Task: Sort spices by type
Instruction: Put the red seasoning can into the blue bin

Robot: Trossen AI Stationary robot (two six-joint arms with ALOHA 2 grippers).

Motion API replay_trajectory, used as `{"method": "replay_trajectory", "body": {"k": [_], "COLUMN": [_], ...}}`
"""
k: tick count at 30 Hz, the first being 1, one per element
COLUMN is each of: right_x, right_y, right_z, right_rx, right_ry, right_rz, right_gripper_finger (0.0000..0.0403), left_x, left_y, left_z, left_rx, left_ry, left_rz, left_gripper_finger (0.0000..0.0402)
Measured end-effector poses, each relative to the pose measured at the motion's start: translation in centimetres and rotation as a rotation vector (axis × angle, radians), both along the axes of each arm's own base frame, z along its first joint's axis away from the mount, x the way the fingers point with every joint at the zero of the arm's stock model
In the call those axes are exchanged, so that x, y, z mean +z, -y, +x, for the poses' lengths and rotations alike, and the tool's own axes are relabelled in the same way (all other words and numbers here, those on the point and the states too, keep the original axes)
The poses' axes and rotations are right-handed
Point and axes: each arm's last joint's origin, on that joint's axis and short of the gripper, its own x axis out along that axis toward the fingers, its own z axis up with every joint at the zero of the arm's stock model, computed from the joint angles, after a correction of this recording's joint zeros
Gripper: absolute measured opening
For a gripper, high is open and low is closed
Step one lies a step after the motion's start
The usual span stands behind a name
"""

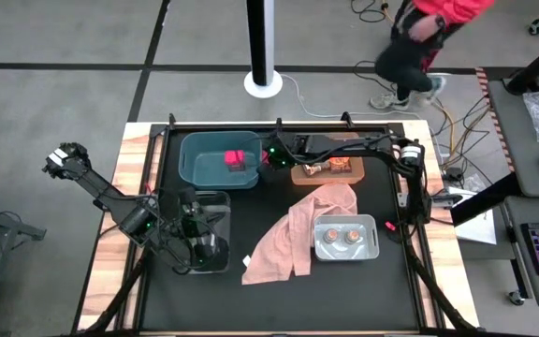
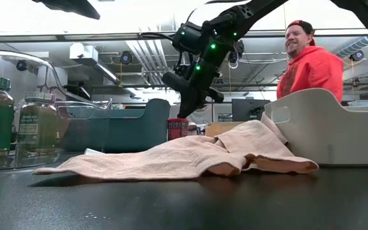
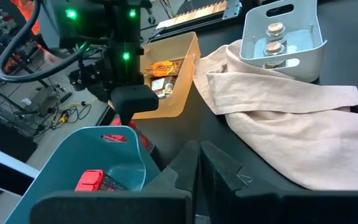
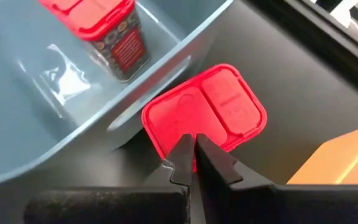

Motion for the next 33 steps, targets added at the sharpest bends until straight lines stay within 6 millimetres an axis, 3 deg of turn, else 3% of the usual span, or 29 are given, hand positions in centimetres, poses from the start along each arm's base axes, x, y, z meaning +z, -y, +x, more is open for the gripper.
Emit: {"method": "replay_trajectory", "body": {"k": [9,15,24,33], "right_x": [1.4,3.5,1.4,0.5], "right_y": [-2.6,-1.7,1.9,-1.0], "right_z": [-0.3,-0.8,-1.1,-0.2], "right_rx": [0.048,0.016,0.067,0.171], "right_ry": [-0.042,-0.023,-0.110,-0.095], "right_rz": [0.023,-0.107,-0.166,-0.050], "right_gripper_finger": [0.0009,0.0009,0.0009,0.0009], "left_x": [0.0,0.0,0.0,-0.1], "left_y": [0.0,0.0,0.0,0.0], "left_z": [0.0,0.0,0.0,0.0], "left_rx": [-0.004,-0.004,-0.006,-0.011], "left_ry": [-0.003,-0.003,-0.003,-0.006], "left_rz": [-0.007,-0.007,-0.011,-0.018], "left_gripper_finger": [0.0000,0.0000,0.0000,0.0000]}}
